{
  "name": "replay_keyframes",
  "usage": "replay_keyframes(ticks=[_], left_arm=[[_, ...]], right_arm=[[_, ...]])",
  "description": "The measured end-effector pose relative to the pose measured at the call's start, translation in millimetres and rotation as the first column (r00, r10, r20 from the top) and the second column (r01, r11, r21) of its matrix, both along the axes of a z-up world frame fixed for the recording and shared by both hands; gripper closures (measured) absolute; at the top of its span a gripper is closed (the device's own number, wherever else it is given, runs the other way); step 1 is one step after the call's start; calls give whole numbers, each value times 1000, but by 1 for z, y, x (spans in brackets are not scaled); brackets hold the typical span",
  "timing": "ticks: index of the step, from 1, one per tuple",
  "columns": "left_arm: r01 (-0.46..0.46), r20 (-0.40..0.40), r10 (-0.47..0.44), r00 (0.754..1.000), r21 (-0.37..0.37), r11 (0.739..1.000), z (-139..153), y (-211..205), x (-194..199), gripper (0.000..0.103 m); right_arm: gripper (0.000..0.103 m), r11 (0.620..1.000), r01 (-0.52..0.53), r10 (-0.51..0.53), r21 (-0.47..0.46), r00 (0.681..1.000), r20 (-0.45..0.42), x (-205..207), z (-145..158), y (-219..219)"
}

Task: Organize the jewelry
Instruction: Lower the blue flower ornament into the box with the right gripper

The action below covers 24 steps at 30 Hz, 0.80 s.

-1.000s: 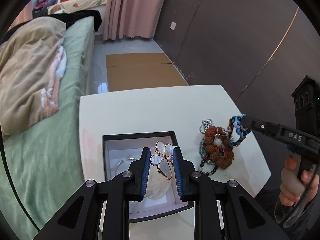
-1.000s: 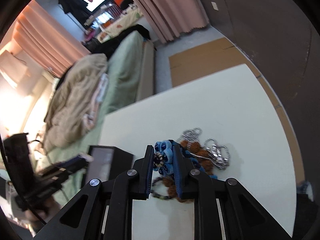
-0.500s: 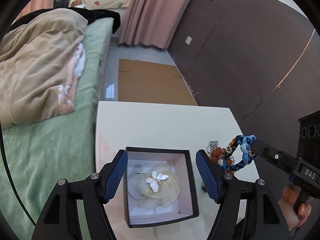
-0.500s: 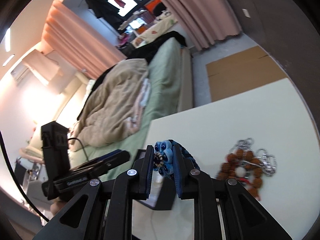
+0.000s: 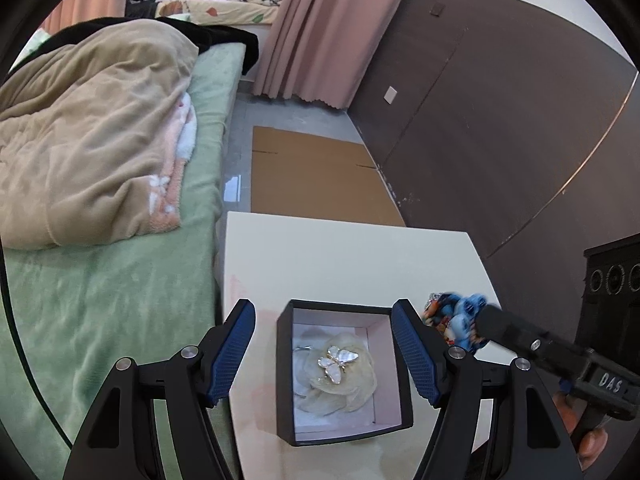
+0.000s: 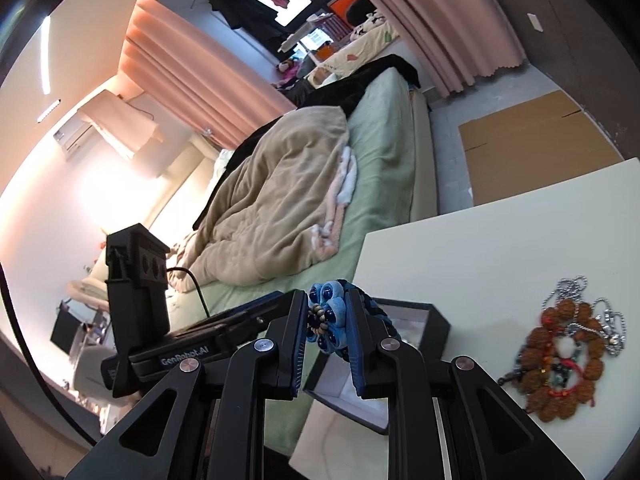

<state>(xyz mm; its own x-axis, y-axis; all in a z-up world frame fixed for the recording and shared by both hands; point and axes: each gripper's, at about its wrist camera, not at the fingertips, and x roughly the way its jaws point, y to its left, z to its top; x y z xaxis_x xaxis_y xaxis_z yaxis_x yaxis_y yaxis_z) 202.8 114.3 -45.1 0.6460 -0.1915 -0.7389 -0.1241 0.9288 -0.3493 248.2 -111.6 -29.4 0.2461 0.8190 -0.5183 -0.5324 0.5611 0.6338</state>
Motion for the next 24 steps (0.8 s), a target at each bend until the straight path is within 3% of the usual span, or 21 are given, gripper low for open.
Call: replay_keyframes(ticks=[2,4,6,18,24], left_arm=[[-7,-1,7,1000,-4,1000,0,3,-1,31],[-17,-3,17,1000,-8,1000,0,6,-1,31],[-20,-5,20,1000,-12,1000,1,5,-1,31],[52,-20,-52,998,18,998,2,-34,9,31],[100,-33,-98,995,56,993,3,-70,15,31]], right_arm=[[81,1000,-14,13,-27,1000,-12,0,-4,8],[70,996,-23,21,-87,1000,-22,0,-8,13],[41,990,-7,3,-141,999,-33,1,-13,11],[38,968,169,-184,-188,981,-66,19,-14,-70],[38,955,208,-228,-213,971,-70,20,-13,-100]])
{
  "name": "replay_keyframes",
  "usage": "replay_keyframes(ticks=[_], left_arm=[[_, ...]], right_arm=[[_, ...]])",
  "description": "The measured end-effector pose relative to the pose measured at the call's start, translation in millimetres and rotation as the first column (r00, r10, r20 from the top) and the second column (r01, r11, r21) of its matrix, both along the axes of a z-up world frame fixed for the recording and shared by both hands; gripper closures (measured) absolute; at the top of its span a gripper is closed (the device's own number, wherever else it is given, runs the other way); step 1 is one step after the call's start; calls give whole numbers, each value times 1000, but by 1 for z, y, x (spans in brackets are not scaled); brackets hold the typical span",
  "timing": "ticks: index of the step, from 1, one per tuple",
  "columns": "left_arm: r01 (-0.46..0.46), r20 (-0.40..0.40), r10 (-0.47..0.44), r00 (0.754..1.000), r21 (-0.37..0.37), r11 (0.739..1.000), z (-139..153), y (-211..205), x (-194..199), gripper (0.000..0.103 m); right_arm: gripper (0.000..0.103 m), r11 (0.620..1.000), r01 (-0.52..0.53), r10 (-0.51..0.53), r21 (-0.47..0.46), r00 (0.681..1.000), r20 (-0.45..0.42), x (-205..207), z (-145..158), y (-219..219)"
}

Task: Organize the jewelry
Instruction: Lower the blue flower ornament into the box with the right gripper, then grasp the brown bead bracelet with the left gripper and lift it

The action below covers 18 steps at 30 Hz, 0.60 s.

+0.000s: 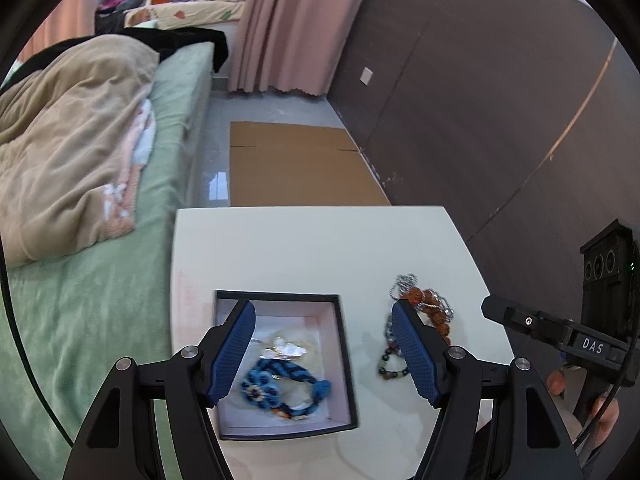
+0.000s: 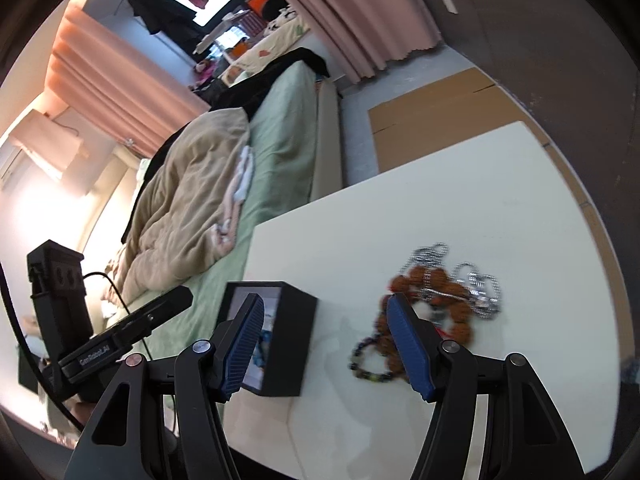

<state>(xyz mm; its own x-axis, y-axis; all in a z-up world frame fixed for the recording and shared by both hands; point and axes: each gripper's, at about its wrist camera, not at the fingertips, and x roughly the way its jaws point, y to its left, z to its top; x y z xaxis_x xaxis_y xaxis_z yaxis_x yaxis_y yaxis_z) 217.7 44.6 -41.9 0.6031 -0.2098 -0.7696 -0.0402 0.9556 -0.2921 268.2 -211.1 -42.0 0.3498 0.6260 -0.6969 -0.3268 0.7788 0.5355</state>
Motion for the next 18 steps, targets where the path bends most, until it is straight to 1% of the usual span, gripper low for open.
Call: replay_keyframes(ticks=[5,11,12,14,15,16,18], left_arm=[[42,-22,-41,999,24,999,-5,-30,7,31],[92,-31,-91,995,34,995,-9,-62,15,32],[99,-40,-97,994,37,994,-11,-67,19,33],[114,-74,-111,991,36,993,-16,-77,27,43],[122,-95,-118,988,34,992,-19,-82,33,45],[125,-108,-120,987,35,992,-21,-86,37,47],[130,-123,-124,985,44,990,-22,-93,43,47]], right_arm=[[38,999,42,-43,-15,999,-23,0,-2,-27],[38,995,100,-101,-21,994,-49,1,-7,-61],[38,994,108,-109,-21,993,-54,1,-9,-66],[38,992,123,-125,-23,989,-76,4,-14,-73],[38,991,129,-131,-24,987,-91,6,-17,-76],[38,991,136,-137,-22,984,-111,8,-20,-80],[38,989,144,-145,-18,981,-133,11,-23,-84]])
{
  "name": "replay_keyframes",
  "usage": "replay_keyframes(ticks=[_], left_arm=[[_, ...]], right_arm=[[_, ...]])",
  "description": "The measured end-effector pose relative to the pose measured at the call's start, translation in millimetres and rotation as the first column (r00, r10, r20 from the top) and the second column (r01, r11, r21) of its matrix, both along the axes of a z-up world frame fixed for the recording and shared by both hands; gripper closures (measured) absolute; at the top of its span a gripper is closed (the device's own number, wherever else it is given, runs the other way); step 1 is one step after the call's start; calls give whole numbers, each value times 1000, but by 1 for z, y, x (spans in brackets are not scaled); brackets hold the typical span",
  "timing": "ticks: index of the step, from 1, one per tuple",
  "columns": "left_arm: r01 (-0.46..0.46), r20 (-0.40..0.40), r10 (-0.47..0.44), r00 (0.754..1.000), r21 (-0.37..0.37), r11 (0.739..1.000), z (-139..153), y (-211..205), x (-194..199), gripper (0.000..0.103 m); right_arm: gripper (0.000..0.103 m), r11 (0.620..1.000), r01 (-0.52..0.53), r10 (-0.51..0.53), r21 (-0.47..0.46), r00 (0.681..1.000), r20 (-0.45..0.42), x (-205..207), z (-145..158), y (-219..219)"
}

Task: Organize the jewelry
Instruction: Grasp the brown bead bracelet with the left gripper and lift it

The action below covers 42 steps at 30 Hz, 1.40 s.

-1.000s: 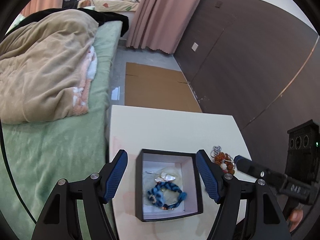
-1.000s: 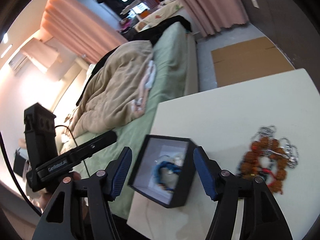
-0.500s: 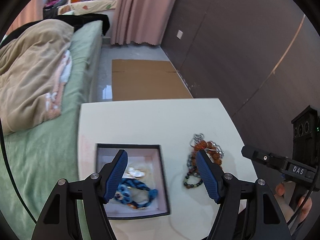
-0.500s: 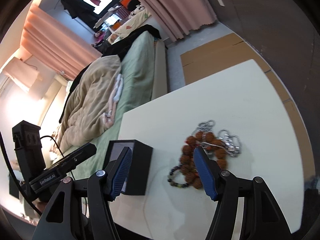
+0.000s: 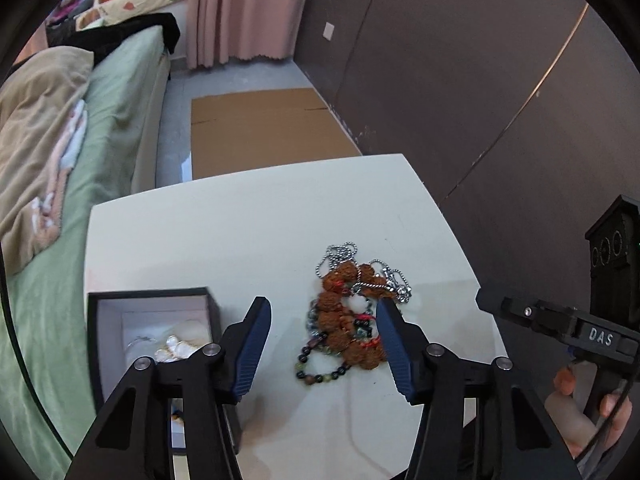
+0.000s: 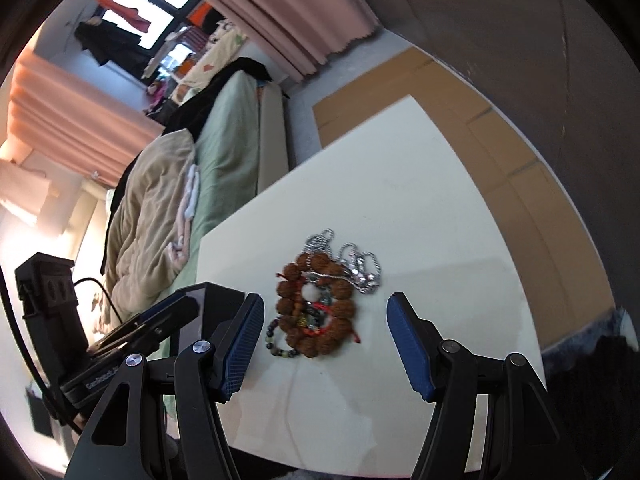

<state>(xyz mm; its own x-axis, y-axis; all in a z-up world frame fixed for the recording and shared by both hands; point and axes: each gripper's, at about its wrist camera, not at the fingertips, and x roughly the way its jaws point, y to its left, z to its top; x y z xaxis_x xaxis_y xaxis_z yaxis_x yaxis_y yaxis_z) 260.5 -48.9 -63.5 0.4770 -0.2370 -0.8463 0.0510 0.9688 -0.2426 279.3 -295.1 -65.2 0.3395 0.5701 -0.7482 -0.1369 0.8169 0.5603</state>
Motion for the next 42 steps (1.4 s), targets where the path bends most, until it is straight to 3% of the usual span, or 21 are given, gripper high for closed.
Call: replay_keyframes(ticks=[6,8,13,19,25,31,35,42], left_arm=[[28,-41,-26,999,49,998,-9,-19,16,48],[36,-67,-32,997,61,997,-15,-24,22,56],[46,-120,-34,992,93,995,-33,-35,34,59],[35,-174,-14,985,119,992,-59,-38,40,73],[31,-206,-5,978,127,991,-73,-37,36,73],[40,-213,-13,977,124,992,-76,-34,28,73],[42,-201,-20,979,106,993,-72,-32,24,83],[58,-132,-50,990,59,997,-37,-31,12,83]], right_arm=[[38,999,28,-26,24,998,-49,5,-7,-10],[38,999,34,-32,28,998,-51,7,-7,-13],[38,998,56,-54,41,997,-55,10,-5,-20],[38,997,64,-61,48,996,-64,12,-6,-23],[38,998,57,-54,40,996,-70,12,-7,-22],[38,999,46,-44,29,996,-77,13,-9,-16],[38,999,41,-40,22,996,-78,13,-10,-13],[38,999,40,-39,4,995,-88,16,-14,-9]])
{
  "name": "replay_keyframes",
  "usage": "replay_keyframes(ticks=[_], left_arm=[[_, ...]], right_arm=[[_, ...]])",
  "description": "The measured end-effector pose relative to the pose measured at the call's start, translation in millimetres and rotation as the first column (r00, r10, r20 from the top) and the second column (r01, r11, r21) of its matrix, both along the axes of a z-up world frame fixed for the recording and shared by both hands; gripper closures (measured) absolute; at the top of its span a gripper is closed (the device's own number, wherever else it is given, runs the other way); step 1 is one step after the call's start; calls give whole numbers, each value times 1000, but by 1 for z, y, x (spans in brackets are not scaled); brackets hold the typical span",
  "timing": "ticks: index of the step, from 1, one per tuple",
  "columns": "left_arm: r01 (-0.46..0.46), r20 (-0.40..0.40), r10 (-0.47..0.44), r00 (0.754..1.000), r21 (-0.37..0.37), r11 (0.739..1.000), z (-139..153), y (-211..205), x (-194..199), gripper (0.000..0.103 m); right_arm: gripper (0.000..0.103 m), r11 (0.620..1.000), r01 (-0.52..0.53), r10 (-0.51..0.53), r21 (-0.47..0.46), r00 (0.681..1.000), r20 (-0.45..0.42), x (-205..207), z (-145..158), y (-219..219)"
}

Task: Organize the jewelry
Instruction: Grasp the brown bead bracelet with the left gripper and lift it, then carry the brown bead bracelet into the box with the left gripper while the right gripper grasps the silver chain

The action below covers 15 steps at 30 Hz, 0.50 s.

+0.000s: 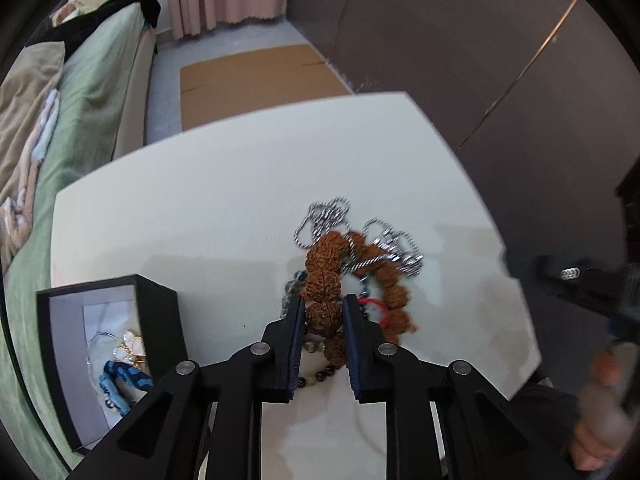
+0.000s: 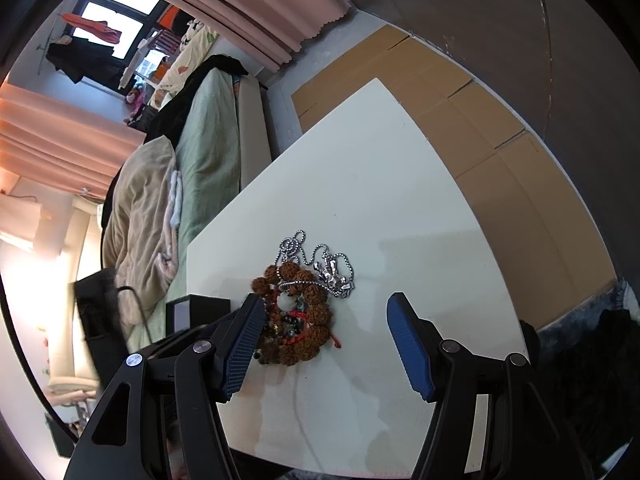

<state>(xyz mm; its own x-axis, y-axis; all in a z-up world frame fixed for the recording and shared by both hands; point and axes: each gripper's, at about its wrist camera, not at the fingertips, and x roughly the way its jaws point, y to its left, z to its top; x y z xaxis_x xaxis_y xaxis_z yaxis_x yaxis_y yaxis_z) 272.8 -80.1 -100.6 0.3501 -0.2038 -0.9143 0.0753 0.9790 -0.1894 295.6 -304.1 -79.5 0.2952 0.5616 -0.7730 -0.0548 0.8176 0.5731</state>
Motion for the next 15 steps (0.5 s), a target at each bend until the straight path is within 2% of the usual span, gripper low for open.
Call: replay_keyframes(ticks=[8,10,12,15], left_arm=[[5,81,-1,997,-50,999,42,5,-10,84],[8,101,-3,995,-51,999,51,6,-12,84],[7,117,-1,993,-48,999,60,8,-16,84],[-3,135,10,991,-54,999,69,15,-20,84]], right_arm=[[38,1000,0,0,-32,1000,0,5,-6,6],[42,999,-2,3,-43,1000,4,5,-8,9],[50,998,-18,18,-61,1000,10,6,-9,14],[55,994,-42,43,-97,999,13,8,-13,24]])
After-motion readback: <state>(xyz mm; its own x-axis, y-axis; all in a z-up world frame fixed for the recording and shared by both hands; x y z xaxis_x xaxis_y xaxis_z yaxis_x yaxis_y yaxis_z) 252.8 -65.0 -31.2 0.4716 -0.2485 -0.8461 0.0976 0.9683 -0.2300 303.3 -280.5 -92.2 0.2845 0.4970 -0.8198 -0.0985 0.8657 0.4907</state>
